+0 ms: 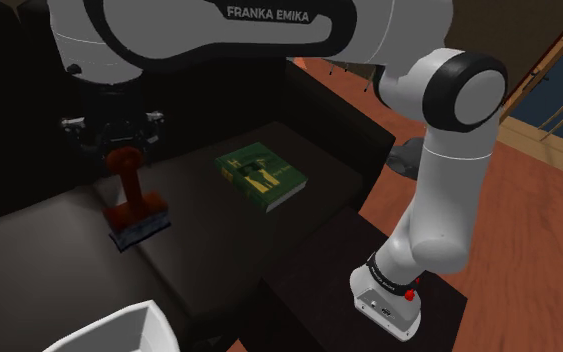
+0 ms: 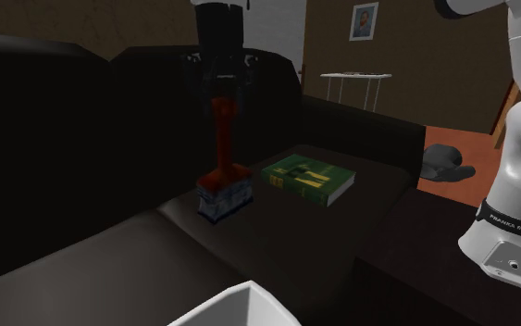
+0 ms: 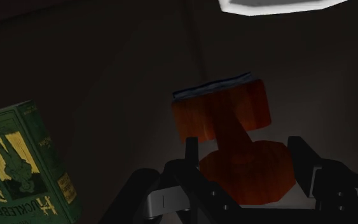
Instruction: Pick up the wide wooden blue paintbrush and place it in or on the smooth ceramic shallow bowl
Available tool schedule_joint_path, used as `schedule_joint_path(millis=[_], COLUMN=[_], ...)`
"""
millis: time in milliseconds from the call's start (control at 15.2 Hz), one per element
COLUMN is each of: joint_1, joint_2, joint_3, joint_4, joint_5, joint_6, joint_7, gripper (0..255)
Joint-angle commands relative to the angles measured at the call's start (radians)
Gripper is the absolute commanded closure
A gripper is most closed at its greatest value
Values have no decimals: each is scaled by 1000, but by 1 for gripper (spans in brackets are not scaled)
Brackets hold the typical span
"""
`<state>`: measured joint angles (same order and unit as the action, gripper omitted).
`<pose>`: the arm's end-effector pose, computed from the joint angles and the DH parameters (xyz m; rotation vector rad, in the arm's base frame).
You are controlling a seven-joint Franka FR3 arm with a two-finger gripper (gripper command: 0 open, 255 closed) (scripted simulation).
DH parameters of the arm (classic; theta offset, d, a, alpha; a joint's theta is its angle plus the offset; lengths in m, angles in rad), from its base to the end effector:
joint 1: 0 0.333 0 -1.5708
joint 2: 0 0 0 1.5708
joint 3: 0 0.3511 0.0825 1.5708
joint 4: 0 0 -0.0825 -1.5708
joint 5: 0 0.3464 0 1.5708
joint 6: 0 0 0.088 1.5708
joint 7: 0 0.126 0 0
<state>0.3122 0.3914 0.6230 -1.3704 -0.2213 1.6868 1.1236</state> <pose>0.4511 0.4477 0.5440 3.1253 -0.3108 -0.0096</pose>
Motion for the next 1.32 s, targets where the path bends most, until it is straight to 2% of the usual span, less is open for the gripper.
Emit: schedule_joint_path(millis=[0, 396, 792, 1056, 1254], joint_1=[31, 139, 290, 431, 589], joint_2=[-5, 11, 79, 166, 281], joint_3=[12, 43, 61, 58, 33], joint_4=[21, 107, 272, 458, 705], joint_5=[0, -18, -65, -120, -184], joint_6=[-27, -103, -210, -313, -433], joint_7=[38, 156, 278, 352, 385], gripper=[255, 255, 255, 255, 255])
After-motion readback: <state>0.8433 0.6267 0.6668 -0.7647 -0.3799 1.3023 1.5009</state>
